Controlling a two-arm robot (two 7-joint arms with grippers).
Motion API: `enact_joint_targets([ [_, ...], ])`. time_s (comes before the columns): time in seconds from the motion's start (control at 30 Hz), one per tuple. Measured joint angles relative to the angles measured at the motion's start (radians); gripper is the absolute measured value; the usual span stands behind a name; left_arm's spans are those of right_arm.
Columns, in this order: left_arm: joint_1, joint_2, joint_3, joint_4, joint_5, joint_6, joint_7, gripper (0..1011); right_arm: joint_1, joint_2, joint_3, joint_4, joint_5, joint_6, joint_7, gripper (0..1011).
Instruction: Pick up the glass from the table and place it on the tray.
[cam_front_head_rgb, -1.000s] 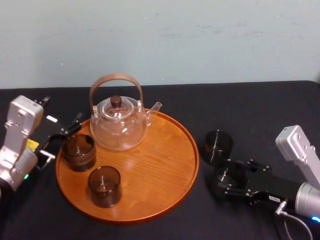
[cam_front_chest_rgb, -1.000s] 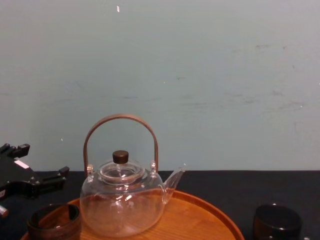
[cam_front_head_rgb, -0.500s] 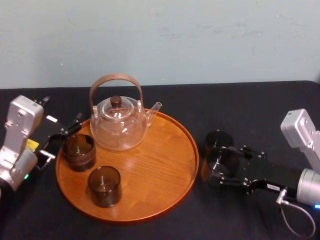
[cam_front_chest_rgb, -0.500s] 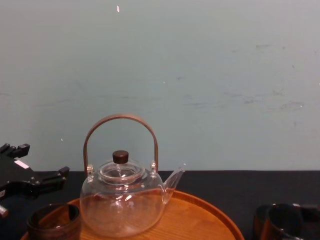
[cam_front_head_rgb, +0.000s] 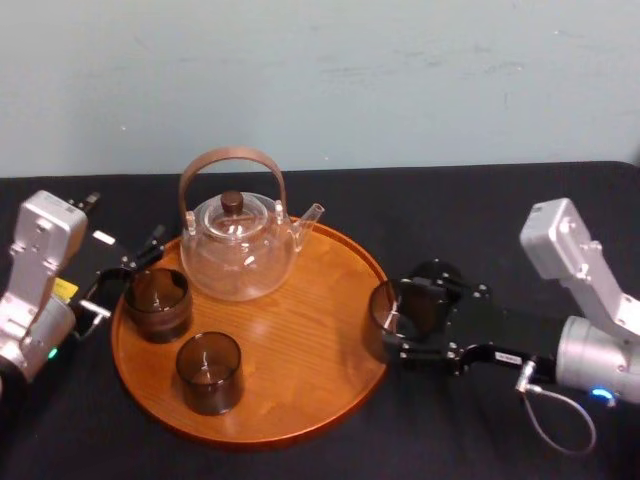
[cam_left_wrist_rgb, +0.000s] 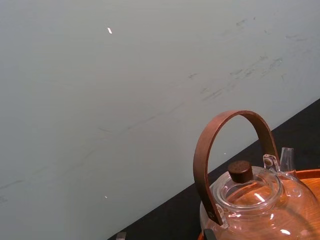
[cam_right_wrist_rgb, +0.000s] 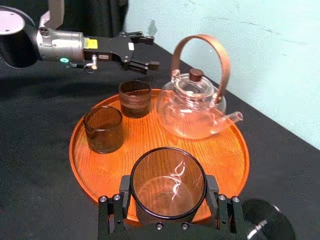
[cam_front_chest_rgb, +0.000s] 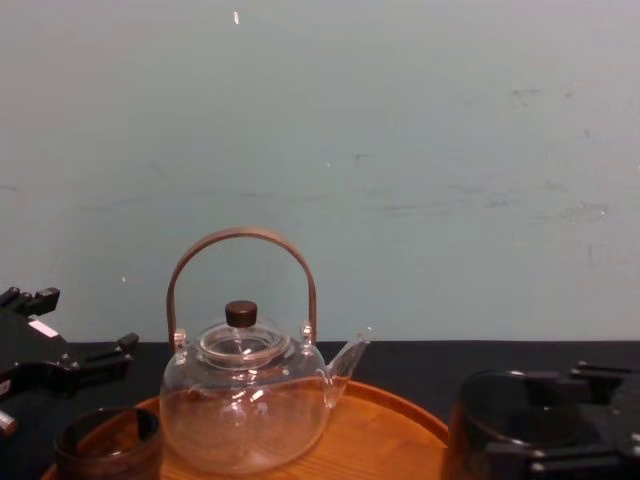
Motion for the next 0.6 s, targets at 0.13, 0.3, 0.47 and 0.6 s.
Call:
enact_joint_targets([
  [0.13, 0.0, 0.0, 0.0, 0.0, 0.0, 0.0, 0.0, 1001, 0.036, -0.014, -0.034, 0.016, -0.011, 0.001, 0.01, 898],
  [0.3, 0.0, 0.0, 0.0, 0.0, 0.0, 0.0, 0.0, 1001, 0.067, -0.028, -0.062, 0.032, -0.019, 0.001, 0.018, 899],
  [0.47, 0.0, 0.0, 0.0, 0.0, 0.0, 0.0, 0.0, 1001, 0.099, -0.046, -0.092, 0.052, -0.029, 0.0, 0.027, 899],
  [0.6, 0.0, 0.0, 0.0, 0.0, 0.0, 0.0, 0.0, 1002, 0.12, -0.058, -0.112, 0.07, -0.036, 0.0, 0.03, 899],
])
